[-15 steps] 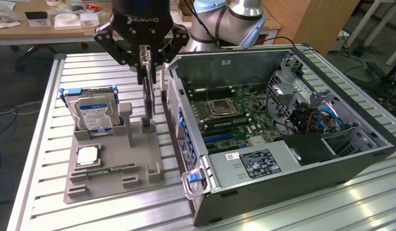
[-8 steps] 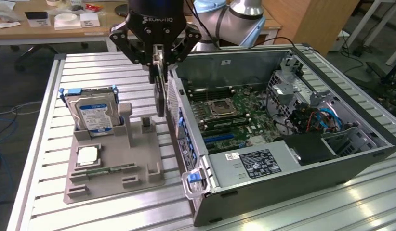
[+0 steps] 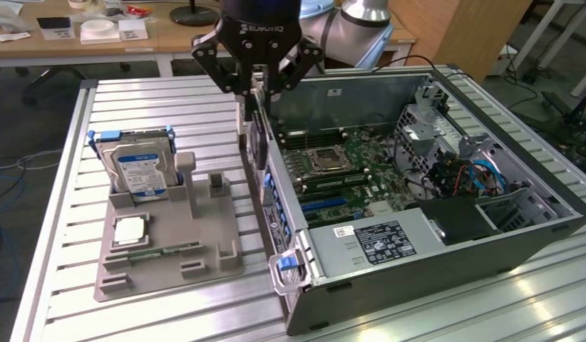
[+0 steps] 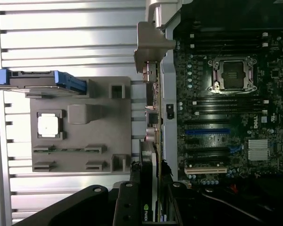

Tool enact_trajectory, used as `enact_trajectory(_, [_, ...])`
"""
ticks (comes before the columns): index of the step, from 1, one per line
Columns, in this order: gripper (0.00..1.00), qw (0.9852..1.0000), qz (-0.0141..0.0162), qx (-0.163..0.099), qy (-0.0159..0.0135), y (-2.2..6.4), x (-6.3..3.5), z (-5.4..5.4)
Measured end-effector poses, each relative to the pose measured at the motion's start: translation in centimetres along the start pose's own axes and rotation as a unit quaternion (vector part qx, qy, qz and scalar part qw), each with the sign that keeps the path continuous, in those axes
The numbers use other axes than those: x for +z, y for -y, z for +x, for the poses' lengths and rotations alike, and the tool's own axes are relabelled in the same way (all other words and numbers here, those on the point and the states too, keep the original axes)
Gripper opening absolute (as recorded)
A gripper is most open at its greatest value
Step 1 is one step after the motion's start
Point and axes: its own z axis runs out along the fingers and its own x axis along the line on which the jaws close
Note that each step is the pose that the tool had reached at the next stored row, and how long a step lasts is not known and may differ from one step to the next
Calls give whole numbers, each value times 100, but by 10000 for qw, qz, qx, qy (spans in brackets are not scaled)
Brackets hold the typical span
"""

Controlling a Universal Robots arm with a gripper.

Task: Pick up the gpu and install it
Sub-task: 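Pick up the gpu and move the gpu toward the slot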

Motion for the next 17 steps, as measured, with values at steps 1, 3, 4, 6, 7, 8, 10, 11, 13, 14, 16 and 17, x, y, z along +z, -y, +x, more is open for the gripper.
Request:
enact_trajectory(1, [27, 10000, -1, 0, 0, -2, 0, -35])
enact_trajectory(3, [27, 10000, -4, -1, 0, -7, 0, -114])
enact_trajectory(4, [27, 10000, -6, 0, 0, -10, 0, -155])
enact_trajectory(6, [27, 10000, -10, 0, 0, -15, -1, -241])
enact_trajectory(7, [27, 10000, -13, -1, -1, -17, -1, -282])
enact_trajectory(8, [27, 10000, -16, -1, -1, -20, -1, -321])
enact_trajectory(10, [27, 10000, -21, 0, -1, -25, -1, -399])
enact_trajectory(11, [27, 10000, -23, -1, -1, -27, -1, -443])
enact_trajectory(13, [27, 10000, -28, 0, -1, -32, -1, -525])
enact_trajectory(14, [27, 10000, -31, 0, -1, -34, -1, -566])
enact_trajectory(16, [27, 10000, -36, -2, -2, -39, -2, -651])
enact_trajectory(17, [27, 10000, -38, -1, -2, -41, -2, -692])
